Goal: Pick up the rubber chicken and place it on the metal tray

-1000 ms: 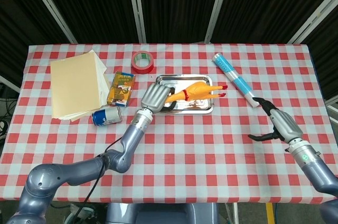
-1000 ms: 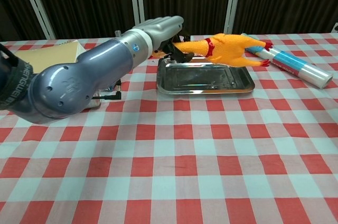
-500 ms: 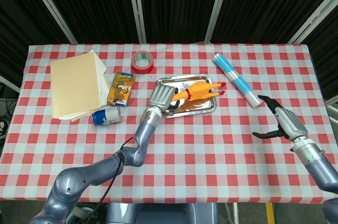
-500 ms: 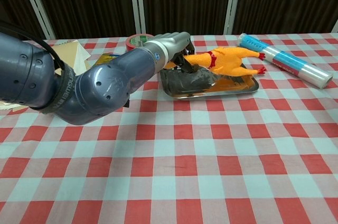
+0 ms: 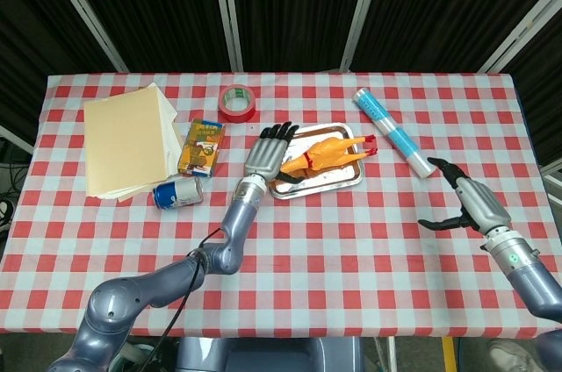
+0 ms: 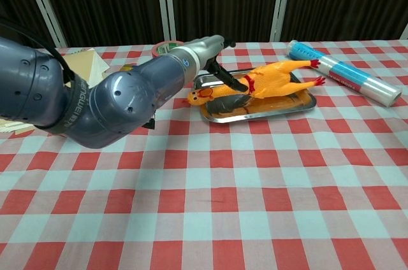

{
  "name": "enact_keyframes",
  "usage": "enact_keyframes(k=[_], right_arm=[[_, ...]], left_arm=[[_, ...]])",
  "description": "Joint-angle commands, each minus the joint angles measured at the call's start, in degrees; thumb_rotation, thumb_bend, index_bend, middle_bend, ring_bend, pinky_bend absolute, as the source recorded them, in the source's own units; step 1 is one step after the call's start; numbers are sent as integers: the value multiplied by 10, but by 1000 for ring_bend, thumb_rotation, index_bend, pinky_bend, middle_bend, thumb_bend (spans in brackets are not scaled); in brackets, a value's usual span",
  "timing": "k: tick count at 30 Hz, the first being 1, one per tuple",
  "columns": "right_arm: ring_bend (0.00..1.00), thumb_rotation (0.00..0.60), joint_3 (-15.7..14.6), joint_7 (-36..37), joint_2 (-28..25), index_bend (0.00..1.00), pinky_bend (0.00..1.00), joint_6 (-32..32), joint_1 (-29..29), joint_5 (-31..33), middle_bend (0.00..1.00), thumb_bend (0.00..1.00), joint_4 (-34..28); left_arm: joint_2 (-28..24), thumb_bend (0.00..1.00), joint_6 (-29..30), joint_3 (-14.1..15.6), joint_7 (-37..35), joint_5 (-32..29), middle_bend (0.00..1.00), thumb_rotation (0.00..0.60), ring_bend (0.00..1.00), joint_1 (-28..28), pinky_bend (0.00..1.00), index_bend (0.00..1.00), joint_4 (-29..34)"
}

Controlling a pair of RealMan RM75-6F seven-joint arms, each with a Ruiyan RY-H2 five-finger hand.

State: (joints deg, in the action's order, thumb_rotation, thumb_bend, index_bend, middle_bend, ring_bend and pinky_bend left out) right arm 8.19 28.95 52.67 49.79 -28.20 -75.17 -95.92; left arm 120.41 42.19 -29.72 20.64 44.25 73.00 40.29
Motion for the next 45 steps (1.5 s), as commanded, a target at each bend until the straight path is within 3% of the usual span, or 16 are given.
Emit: enact_keyframes(k=[1,7,12,15,22,27,34,38,45], right_arm=[[14,524,1,1,-1,0,149,5,3,0,61,132,-1],[13,524,6,5,-3,0,149,22,9,-5,61,132,-2],[14,524,8,-5,2,0,149,50,19,-11,61,133,7],[14,563,9,-27,11,0,149,74,28,-9,61,132,17],[14,583,13,-98,32,0,149,132,51,12,61,133,31],[14,582,8,-145,51,0,144,184,75,8,61,133,38],[13,585,-13,-220,78,0,74,261,117,-18,61,133,44],[3,582,-25,-294,103,0,38,309,139,-31,61,133,61],[0,582,-42,-345,124,0,27,357,175,-47,61,133,54]], left_arm=[[-31,12,27,2,-16,15,0,559,0,-26,75,0,53],[-121,31,92,32,-29,61,0,595,0,-101,75,0,209],[-244,42,153,86,16,82,4,600,0,-190,75,4,400],[-318,43,186,113,32,78,37,600,0,-241,75,38,509],[-448,42,252,178,2,128,62,600,0,-346,76,85,654],[-516,42,304,226,-43,196,68,600,0,-417,76,98,703],[-577,42,386,283,-89,290,68,600,0,-502,75,106,724],[-592,42,435,303,-107,337,71,600,0,-544,75,111,715],[-593,42,485,329,-116,396,74,600,0,-592,75,118,697]])
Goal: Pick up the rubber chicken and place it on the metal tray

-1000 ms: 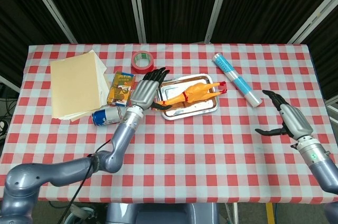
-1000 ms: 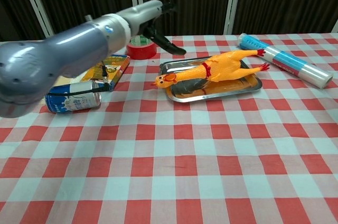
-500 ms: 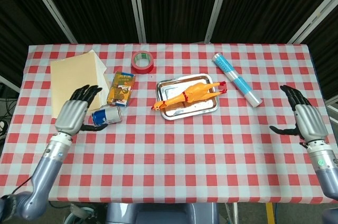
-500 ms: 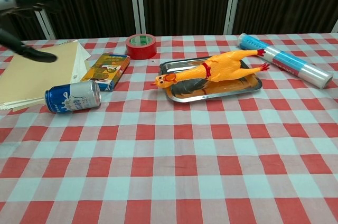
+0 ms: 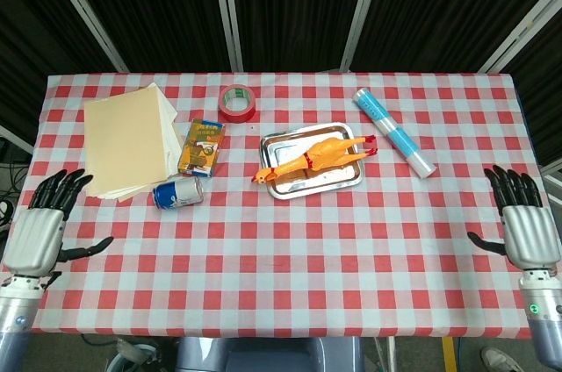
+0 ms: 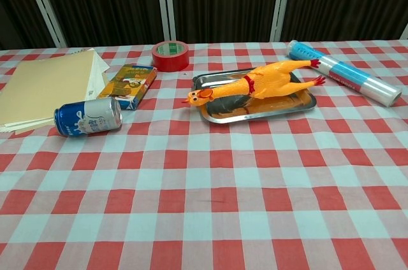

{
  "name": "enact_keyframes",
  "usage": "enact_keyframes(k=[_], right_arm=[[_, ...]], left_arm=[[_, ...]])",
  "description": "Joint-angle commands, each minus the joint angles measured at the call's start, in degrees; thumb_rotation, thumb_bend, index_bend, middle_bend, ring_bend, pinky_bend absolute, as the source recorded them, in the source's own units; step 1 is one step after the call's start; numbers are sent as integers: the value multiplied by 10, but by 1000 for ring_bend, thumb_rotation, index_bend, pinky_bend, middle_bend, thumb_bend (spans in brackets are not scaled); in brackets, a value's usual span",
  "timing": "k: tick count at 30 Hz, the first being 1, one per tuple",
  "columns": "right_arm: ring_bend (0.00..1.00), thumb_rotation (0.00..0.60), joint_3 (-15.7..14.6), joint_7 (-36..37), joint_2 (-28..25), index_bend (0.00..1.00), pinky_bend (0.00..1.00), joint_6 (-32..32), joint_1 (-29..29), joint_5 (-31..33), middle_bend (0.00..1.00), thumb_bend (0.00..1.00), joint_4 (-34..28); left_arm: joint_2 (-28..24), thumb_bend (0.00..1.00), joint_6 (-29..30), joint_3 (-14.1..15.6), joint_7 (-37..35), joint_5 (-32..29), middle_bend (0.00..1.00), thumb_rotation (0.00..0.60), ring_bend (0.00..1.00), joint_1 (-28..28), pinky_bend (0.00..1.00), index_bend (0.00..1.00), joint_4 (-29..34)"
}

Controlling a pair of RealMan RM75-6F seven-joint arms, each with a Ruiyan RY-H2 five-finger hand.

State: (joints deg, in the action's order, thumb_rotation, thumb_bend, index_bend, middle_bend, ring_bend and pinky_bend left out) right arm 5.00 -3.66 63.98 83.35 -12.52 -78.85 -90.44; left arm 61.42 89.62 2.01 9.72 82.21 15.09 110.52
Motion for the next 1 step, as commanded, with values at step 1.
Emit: enact_keyframes(k=[1], right_arm=[[0,582,-13,-26,14,0,25,30,25,-13,61,133,-2]], left_arm=[[-5,42,14,14,-12,23,74,600,0,-19,75,118,-6]])
